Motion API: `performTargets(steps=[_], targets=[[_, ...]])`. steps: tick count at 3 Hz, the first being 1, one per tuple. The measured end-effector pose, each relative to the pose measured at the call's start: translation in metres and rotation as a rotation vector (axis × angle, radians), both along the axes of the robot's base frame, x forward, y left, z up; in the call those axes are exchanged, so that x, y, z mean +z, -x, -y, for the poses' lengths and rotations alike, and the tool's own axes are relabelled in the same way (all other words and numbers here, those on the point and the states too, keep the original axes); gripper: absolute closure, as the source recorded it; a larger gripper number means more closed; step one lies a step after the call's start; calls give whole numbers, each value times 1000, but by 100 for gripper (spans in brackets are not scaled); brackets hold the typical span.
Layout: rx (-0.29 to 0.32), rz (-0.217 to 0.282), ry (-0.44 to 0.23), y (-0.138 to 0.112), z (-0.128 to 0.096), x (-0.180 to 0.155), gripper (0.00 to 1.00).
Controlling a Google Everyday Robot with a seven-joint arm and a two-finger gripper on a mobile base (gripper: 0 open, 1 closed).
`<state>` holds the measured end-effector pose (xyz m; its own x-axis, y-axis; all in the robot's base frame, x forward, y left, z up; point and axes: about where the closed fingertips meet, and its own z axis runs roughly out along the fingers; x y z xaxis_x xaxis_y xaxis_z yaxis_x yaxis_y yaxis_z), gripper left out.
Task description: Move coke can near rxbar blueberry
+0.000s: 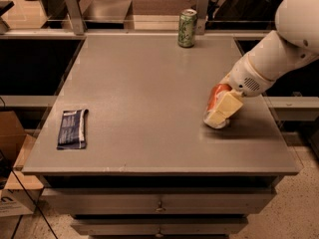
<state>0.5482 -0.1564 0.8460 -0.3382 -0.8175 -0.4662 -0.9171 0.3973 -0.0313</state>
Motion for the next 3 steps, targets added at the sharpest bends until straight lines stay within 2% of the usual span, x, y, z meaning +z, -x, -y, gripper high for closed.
performTargets(steps=[1, 2, 3], targets=[[0, 0, 0, 0, 0, 0, 85], [1, -1, 0, 0, -1, 0, 100], [13, -3, 8, -1, -7, 2, 100]])
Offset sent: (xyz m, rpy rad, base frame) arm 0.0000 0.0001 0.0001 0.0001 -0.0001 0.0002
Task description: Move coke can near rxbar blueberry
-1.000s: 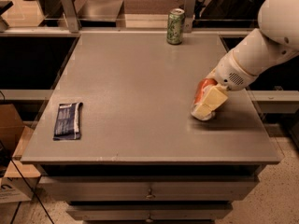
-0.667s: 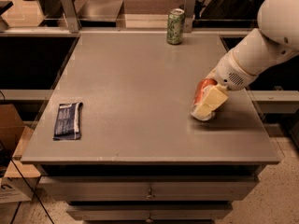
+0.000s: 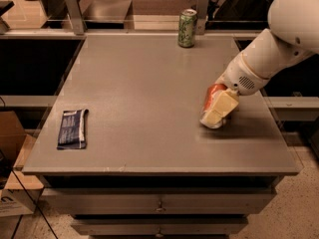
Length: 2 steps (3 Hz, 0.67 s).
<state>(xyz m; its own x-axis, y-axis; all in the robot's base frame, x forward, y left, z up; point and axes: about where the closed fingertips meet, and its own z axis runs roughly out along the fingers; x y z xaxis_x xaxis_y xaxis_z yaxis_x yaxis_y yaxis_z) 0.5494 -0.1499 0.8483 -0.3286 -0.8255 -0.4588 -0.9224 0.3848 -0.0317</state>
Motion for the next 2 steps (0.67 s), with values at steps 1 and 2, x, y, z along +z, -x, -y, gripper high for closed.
performTargets(steps=[1, 2], targets=[[66, 56, -22, 1, -30, 27, 100], [162, 119, -81, 5, -69, 58, 100]])
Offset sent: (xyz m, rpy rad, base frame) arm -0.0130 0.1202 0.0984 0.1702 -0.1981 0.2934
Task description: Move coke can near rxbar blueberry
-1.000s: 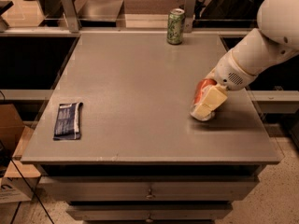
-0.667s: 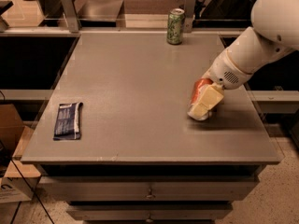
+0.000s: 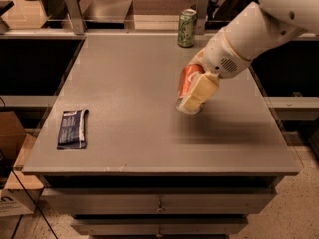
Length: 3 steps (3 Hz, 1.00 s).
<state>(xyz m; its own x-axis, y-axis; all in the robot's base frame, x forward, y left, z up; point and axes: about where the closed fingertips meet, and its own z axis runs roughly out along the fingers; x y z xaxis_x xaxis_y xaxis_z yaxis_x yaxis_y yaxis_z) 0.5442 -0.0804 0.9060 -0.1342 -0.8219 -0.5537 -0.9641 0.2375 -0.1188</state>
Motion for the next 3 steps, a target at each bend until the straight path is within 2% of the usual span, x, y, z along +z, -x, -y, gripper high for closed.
performTargets(steps=[1, 2, 3], targets=[[114, 39, -92, 3, -45, 10, 100], [229, 28, -191, 2, -100, -6, 100], [321, -13, -272, 5, -153, -31, 100]])
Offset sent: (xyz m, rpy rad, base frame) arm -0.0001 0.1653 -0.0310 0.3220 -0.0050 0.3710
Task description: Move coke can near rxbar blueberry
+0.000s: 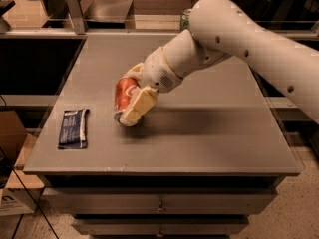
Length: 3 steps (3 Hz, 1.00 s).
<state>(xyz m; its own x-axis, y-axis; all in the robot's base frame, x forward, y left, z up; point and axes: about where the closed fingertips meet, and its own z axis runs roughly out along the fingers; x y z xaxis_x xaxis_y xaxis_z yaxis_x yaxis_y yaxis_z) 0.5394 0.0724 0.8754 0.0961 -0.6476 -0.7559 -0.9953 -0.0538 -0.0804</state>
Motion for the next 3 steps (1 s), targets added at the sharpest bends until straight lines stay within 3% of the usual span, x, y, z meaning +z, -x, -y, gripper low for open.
performTargets(steps=[1, 2, 3], targets=[[41, -22, -45, 4, -35, -14, 100], [58, -34, -86, 11, -58, -14, 83], [64, -45, -125, 18, -72, -10, 59]])
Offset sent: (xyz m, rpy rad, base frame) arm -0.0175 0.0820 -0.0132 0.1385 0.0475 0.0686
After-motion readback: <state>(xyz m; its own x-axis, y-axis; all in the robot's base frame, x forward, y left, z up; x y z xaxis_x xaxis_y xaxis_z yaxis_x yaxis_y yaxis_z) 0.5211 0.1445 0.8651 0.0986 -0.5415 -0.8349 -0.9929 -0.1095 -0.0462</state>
